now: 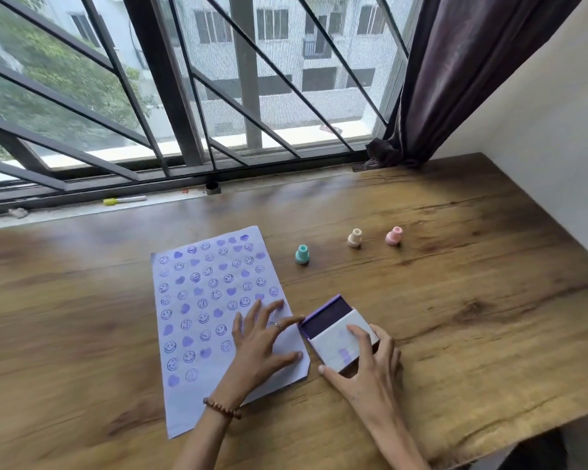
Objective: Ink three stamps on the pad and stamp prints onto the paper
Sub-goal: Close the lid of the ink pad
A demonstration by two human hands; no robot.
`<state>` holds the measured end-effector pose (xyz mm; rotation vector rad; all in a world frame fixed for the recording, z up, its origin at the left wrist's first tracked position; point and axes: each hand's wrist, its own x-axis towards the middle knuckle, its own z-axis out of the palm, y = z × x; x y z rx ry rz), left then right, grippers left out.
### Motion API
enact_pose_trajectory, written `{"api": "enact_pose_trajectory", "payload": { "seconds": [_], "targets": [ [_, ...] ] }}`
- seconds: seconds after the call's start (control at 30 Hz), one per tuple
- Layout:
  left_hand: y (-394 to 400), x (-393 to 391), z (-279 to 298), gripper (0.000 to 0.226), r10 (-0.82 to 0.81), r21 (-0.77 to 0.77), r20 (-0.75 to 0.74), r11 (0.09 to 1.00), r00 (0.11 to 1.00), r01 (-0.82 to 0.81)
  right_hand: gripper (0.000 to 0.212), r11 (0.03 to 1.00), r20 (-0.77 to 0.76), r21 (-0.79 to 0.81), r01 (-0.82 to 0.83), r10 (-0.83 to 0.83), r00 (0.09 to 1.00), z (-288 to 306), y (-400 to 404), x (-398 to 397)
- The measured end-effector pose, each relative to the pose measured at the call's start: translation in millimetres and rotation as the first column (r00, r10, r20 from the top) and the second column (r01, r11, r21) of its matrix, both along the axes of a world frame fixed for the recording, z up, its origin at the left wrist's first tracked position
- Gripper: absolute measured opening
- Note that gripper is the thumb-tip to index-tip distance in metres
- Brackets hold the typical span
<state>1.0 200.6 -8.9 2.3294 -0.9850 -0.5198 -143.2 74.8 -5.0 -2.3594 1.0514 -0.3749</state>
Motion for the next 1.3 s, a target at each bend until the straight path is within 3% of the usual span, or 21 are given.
{"api": "enact_pose_trajectory", "payload": {
  "seconds": [0.23, 0.5, 0.57, 0.67, 0.8, 0.9, 1.0, 1.07, 1.13, 1.2, 1.3],
  "targets": [
    [0, 1, 0, 0.053, -0.007, 0.002, 0.015, 1.0, 1.0, 0.007, 0.081, 0.996, -0.096, -0.079, -0.029, 0.021, 0.995, 2, -5, 18],
    [0, -2, 4, 0.058, -0.002, 0.002, 0.043, 1.0, 0.999, 0.002, 0.08, 0.997, -0.132, -0.006, -0.082, 0.081, 0.988, 9, -7, 29],
    [3, -7, 7, 0.055, 0.026, -0.047, 0.112, 0.999, 0.993, -0.021, 0.068, 0.996, -0.06, 0.036, -0.084, 0.086, 0.995, 11, -9, 24],
    [6, -23, 10, 0.033, 0.028, -0.116, 0.316, 0.993, 0.948, 0.009, 0.05, 0.996, -0.04, -0.039, -0.085, 0.083, 0.996, 13, -13, 13],
    [-12, -55, 12, 0.033, -0.102, -0.004, 0.46, 0.993, 0.882, 0.117, 0.067, 0.992, -0.091, -0.105, -0.072, 0.062, 0.994, 13, -18, 3],
    [-39, -58, 17, 0.035, -0.18, 0.08, 0.474, 0.984, 0.862, 0.161, 0.074, 0.992, -0.091, -0.127, 0.014, -0.026, 0.995, 12, -37, -2],
    [-77, -54, 25, 0.052, -0.284, 0.188, 0.448, 0.957, 0.848, 0.221, 0.075, 0.984, -0.081, -0.123, 0.128, -0.139, 0.987, 8, -66, -8],
    [-108, -49, 25, 0.051, -0.328, 0.156, 0.326, 0.944, 0.887, 0.291, 0.079, 0.975, -0.074, -0.141, 0.173, -0.185, 0.98, 7, -87, -10],
    [-135, -43, 25, 0.048, -0.359, 0.159, 0.24, 0.931, 0.902, 0.328, 0.069, 0.963, -0.068, -0.176, 0.203, -0.218, 0.974, 8, -104, -8],
    [-155, -40, 24, 0.045, -0.372, 0.157, 0.246, 0.927, 0.895, 0.342, 0.058, 0.949, -0.067, -0.215, 0.229, -0.248, 0.966, 8, -116, -6],
    [-170, -40, 24, 0.045, -0.367, 0.159, 0.258, 0.929, 0.894, 0.335, 0.06, 0.94, -0.091, -0.234, 0.246, -0.274, 0.958, 7, -122, -2]
  ]
}}
